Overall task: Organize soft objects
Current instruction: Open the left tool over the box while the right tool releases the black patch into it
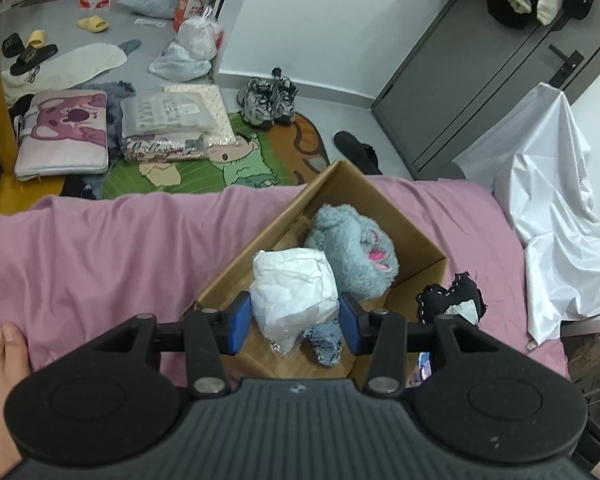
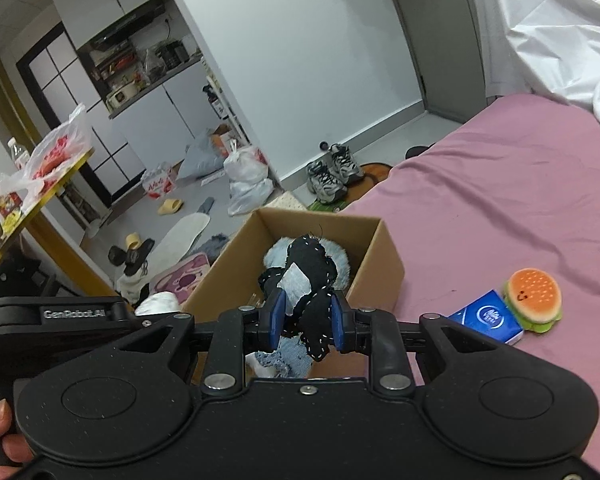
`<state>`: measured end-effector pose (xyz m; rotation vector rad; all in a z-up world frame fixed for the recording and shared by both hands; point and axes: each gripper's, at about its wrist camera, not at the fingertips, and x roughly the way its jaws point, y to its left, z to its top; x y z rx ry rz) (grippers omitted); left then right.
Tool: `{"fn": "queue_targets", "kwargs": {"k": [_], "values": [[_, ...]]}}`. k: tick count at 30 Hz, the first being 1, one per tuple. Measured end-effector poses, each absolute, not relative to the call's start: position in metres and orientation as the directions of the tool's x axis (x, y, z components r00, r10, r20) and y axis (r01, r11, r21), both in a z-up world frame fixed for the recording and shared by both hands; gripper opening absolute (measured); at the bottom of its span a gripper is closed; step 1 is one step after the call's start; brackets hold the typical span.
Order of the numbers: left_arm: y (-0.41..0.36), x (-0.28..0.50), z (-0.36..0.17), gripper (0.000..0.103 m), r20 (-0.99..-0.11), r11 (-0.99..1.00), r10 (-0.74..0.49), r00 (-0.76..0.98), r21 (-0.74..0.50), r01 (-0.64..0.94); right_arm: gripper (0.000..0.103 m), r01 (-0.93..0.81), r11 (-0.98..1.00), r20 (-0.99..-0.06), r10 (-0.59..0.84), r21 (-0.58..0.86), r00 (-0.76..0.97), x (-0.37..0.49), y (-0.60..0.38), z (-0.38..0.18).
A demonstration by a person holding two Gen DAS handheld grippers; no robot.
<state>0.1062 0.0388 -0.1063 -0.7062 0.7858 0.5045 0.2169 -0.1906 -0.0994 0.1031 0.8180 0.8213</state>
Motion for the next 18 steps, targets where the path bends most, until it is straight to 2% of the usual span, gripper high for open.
{"fn": "queue_targets", "kwargs": {"k": [9,16,18], "values": [[0.043,0.108,-0.111,0.054,-0.794,0.652,0.163,0.585,-0.358,-0.668,0.025,-0.638,0.664,-0.633,0.696,0.389,0.338,0.209,-0.180,-0.103],[0.049,0.106,-0.104,0.056,-0.794,0.654,0.199,0.574,-0.329,-0.681,0.026,-0.675,0.613,-0.632,0.725,0.411,0.273,0.198,-0.173,-0.098],[0.050,0.104,-0.102,0.057,-0.790,0.654,0.202,0.579,-0.332,-0.680,0.031,-0.679,0.600,-0.634,0.731,0.422,0.252,0.195,-0.173,-0.096]]}}
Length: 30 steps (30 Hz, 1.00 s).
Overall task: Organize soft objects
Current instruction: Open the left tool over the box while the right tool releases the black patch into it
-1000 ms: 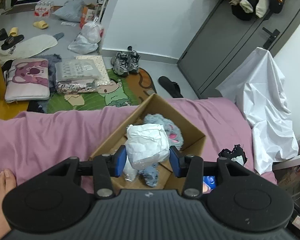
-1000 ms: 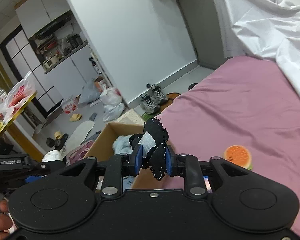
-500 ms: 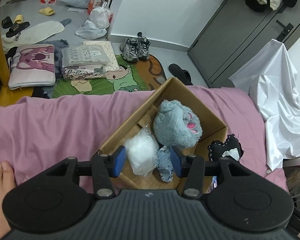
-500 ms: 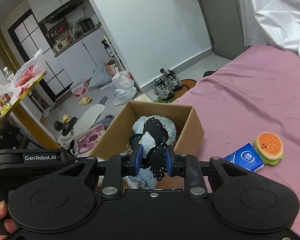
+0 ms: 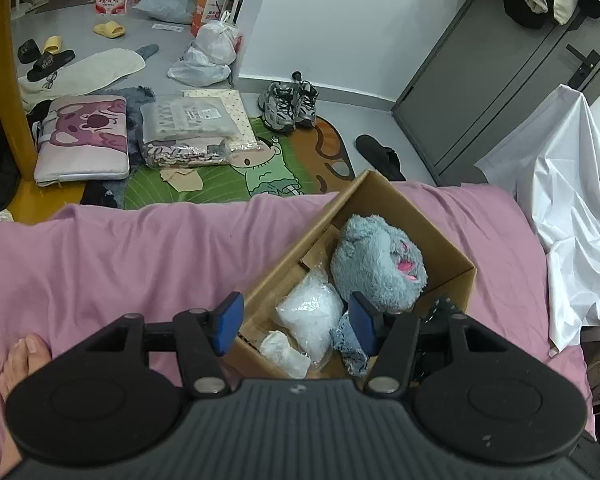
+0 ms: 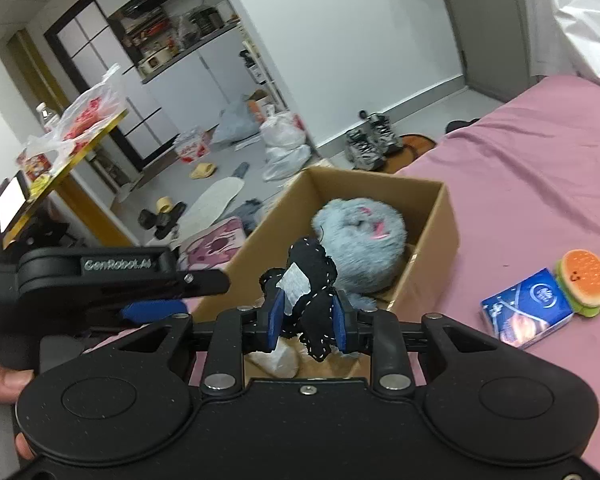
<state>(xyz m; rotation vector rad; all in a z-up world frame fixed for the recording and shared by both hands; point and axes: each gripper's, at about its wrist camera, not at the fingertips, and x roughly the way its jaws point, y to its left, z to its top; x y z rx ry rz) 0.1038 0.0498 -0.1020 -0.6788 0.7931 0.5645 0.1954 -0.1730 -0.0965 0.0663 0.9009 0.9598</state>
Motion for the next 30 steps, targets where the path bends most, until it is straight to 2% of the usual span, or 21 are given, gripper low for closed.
{"fn": "queue_targets", "kwargs": {"k": [2,4,5,6,10,15,18,24,26,30], "values": [[0.050,0.102,-0.100,0.057,-0.783,0.656,0.203,0.588,-0.337,-0.675,0.032,-0.680,0.590,-0.640,0.734,0.436,0.227,0.193,-0.174,-0.096],[0.049,0.100,-0.097,0.060,-0.776,0.658,0.205,0.597,-0.342,-0.671,0.045,-0.693,0.571,-0.634,0.744,0.440,0.211,0.193,-0.176,-0.095],[0.048,0.099,-0.096,0.064,-0.772,0.659,0.209,0.600,-0.343,-0.670,0.060,-0.694,0.574,-0.627,0.746,0.435,0.223,0.193,-0.179,-0.092],[0.047,0.098,-0.094,0.068,-0.766,0.660,0.216,0.605,-0.342,-0.669,0.069,-0.689,0.583,-0.621,0.745,0.431,0.242,0.194,-0.182,-0.089],[0.041,0.094,-0.085,0.075,-0.740,0.673,0.270,0.616,-0.312,-0.671,0.075,-0.657,0.612,-0.603,0.744,0.441,0.289,0.204,-0.197,-0.083],[0.035,0.096,-0.076,0.077,-0.717,0.717,0.245,0.652,-0.319,-0.620,0.088,-0.620,0.682,-0.624,0.689,0.387,0.369,0.212,-0.206,-0.084],[0.027,0.100,-0.070,0.082,-0.716,0.744,0.263,0.647,-0.277,-0.608,0.091,-0.599,0.714,-0.632,0.661,0.363,0.405,0.215,-0.210,-0.085],[0.015,0.106,-0.066,0.094,-0.727,0.782,0.206,0.655,-0.281,-0.557,0.100,-0.602,0.716,-0.624,0.660,0.354,0.418,0.218,-0.214,-0.083],[0.011,0.107,-0.064,0.095,-0.727,0.791,0.197,0.658,-0.279,-0.545,0.103,-0.592,0.719,-0.626,0.659,0.363,0.417,0.221,-0.217,-0.084],[0.003,0.109,-0.060,0.102,-0.716,0.799,0.210,0.666,-0.266,-0.539,0.103,-0.584,0.719,-0.630,0.661,0.376,0.408,0.224,-0.222,-0.085]]}}
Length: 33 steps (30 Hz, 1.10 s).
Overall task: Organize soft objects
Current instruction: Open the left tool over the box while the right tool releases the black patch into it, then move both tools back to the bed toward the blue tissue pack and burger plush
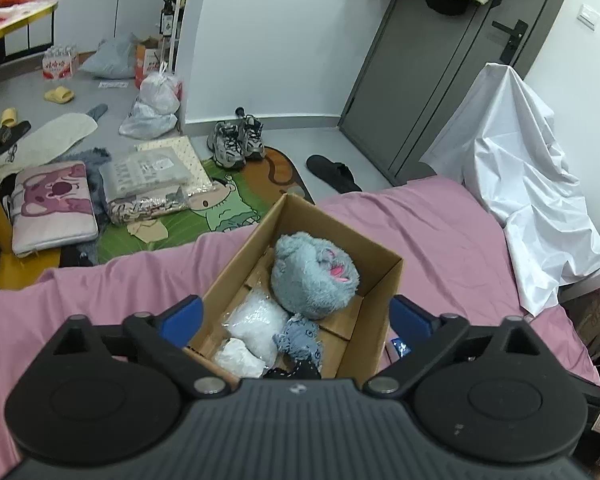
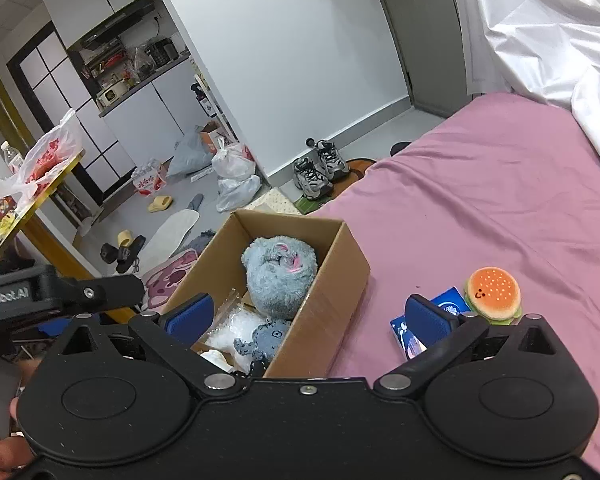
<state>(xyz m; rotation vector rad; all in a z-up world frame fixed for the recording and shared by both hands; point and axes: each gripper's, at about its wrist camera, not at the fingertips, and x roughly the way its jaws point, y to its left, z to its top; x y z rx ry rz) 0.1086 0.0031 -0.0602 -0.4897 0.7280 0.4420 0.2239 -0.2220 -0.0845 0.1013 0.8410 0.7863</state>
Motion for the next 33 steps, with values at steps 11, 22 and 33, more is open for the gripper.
{"fn": "queue_targets", "kwargs": {"k": [11,22,33], "values": [[-0.009,0.109,-0.052,0.103,-0.713,0.786,0.270,0.648,-0.226,-0.576,0.103,-0.546,0.748,-0.625,0.641,0.378,0.446,0.233,-0.243,-0.083],[-0.027,0.123,-0.047,0.103,-0.719,0.808,0.174,0.673,-0.287,-0.515,0.103,-0.488,0.791,-0.619,0.601,0.369,0.505,0.246,-0.275,-0.079],[-0.065,0.152,-0.050,0.103,-0.737,0.857,0.142,0.661,-0.243,-0.455,0.103,-0.409,0.823,-0.610,0.568,0.395,0.553,0.263,-0.307,-0.082]]}}
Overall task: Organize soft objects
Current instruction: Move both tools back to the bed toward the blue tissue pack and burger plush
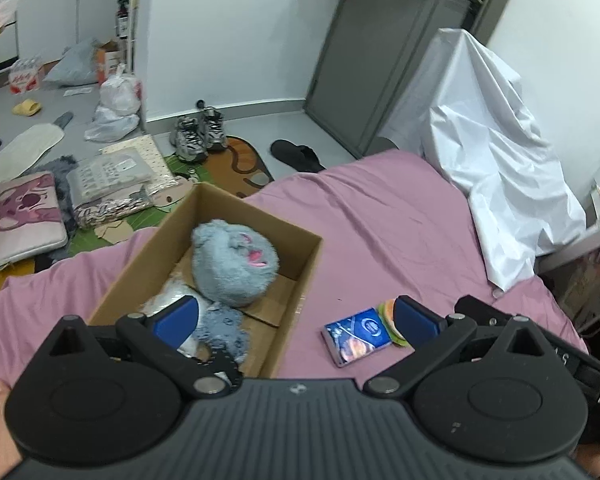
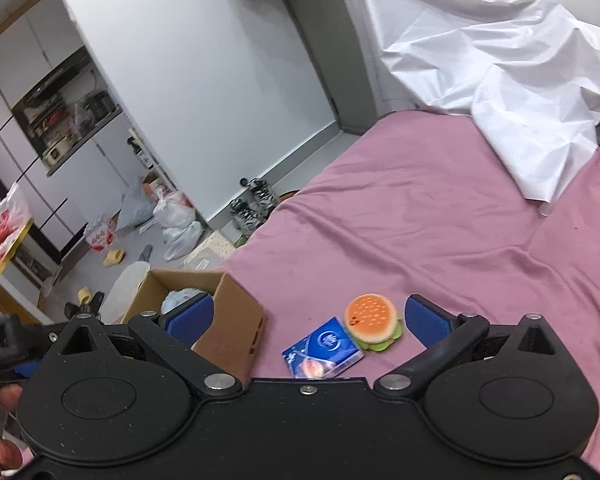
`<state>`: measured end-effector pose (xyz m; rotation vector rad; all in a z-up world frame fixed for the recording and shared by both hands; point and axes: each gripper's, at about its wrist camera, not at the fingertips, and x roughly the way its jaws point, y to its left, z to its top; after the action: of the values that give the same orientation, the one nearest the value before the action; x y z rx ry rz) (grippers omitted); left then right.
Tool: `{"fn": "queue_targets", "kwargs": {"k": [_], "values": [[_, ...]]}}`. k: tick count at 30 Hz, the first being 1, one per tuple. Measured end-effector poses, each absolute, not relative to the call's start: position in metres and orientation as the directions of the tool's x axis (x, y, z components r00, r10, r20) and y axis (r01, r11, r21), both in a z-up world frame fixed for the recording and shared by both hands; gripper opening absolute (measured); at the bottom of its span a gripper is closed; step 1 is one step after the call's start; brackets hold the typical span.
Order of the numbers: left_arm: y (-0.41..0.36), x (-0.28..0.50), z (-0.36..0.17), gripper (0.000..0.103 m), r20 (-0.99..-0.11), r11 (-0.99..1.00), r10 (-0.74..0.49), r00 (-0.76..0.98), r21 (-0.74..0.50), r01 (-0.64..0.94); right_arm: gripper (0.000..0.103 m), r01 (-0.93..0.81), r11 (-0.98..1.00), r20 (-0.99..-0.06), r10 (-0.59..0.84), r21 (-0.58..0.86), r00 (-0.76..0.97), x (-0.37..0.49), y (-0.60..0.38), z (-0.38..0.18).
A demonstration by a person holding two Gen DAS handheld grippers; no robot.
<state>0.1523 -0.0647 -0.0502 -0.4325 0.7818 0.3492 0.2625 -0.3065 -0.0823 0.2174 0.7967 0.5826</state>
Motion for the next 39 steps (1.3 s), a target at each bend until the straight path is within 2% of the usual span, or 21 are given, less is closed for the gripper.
{"fn": "queue_targets", "kwargs": {"k": [5,14,20,34,39], "values": [[-0.084,0.168,-0.057,0.103,-0.736,0.876,0.129,0.664,-0.229,-0.424,0.103,-0.368,0.834,-0.615,0.551,0.411,0.564,0.270,-0.320,-0.089],[-0.103,0.193,-0.088,0.102,-0.759,0.858,0.078,0.646,-0.280,-0.432,0.103,-0.296,0.838,-0.619,0.539,0.458,0.571,0.284,-0.339,-0.105],[-0.111,0.204,-0.109,0.100,-0.777,0.805,0.095,0.622,-0.307,-0.507,0.096,-0.282,0.825,-0.635,0.559,0.490,0.532,0.295,-0.342,-0.121],[-0.126,0.224,-0.158,0.088,-0.802,0.718,0.110,0.588,-0.345,-0.604,0.090,-0.241,0.791,-0.646,0.602,0.562,0.468,0.313,-0.344,-0.146],[-0.130,0.235,-0.171,0.085,-0.811,0.718,0.142,0.568,-0.311,-0.623,0.090,-0.238,0.787,-0.649,0.607,0.569,0.458,0.315,-0.343,-0.151]]}}
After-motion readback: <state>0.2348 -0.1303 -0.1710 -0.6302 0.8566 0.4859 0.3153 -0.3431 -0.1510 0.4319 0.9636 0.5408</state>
